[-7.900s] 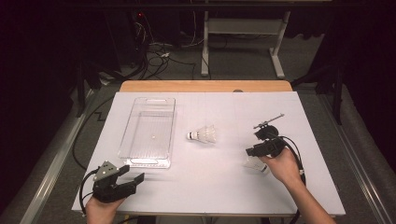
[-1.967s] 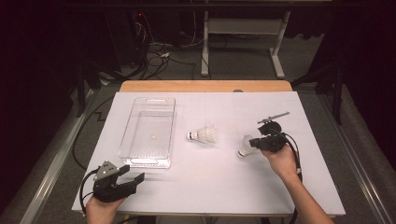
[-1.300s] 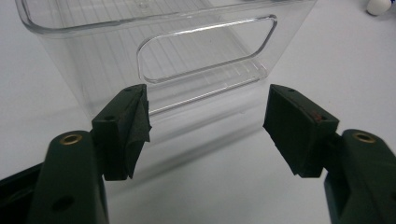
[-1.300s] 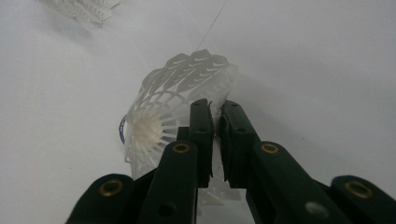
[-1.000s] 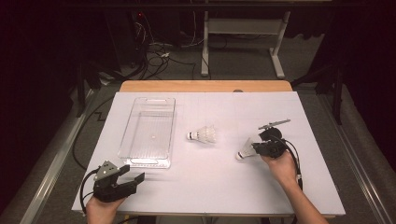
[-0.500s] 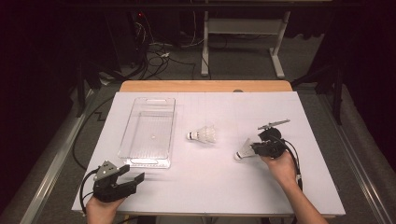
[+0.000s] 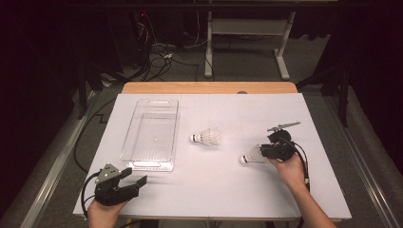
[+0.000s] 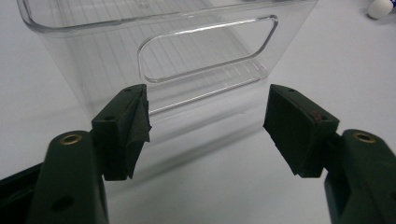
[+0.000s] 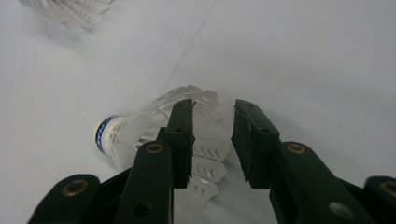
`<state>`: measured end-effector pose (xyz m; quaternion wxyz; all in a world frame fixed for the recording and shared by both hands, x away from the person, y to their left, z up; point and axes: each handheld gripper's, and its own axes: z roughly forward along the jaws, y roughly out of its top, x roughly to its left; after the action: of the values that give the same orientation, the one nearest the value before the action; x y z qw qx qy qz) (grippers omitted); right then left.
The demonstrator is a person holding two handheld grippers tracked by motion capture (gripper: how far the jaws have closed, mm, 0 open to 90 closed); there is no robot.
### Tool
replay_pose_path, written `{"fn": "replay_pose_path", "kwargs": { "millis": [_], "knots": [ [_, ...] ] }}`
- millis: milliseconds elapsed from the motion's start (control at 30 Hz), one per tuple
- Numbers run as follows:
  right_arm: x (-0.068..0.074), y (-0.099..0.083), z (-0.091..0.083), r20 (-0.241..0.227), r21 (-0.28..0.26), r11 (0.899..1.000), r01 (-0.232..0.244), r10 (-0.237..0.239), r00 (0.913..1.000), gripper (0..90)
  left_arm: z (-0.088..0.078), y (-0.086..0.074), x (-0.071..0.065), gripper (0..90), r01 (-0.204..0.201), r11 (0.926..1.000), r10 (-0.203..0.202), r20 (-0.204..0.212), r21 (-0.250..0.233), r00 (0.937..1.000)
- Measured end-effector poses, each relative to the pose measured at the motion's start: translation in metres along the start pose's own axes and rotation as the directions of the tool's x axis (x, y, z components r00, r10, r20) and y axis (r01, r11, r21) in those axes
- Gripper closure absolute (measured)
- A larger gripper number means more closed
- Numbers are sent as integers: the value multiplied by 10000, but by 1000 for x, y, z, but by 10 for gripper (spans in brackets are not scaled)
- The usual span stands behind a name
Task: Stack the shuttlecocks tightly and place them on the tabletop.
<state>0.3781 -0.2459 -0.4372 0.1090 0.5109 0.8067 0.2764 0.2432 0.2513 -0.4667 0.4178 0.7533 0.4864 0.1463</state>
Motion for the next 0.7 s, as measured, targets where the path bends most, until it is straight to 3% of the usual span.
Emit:
{"fn": "replay_pose_path", "kwargs": {
  "millis": [700],
  "knots": [
    [-10,-8,-1,-31,-190,9990,-393,393,9992,612,0,0,1,320,59,10000,-58,10,-52,10000]
  ]
}}
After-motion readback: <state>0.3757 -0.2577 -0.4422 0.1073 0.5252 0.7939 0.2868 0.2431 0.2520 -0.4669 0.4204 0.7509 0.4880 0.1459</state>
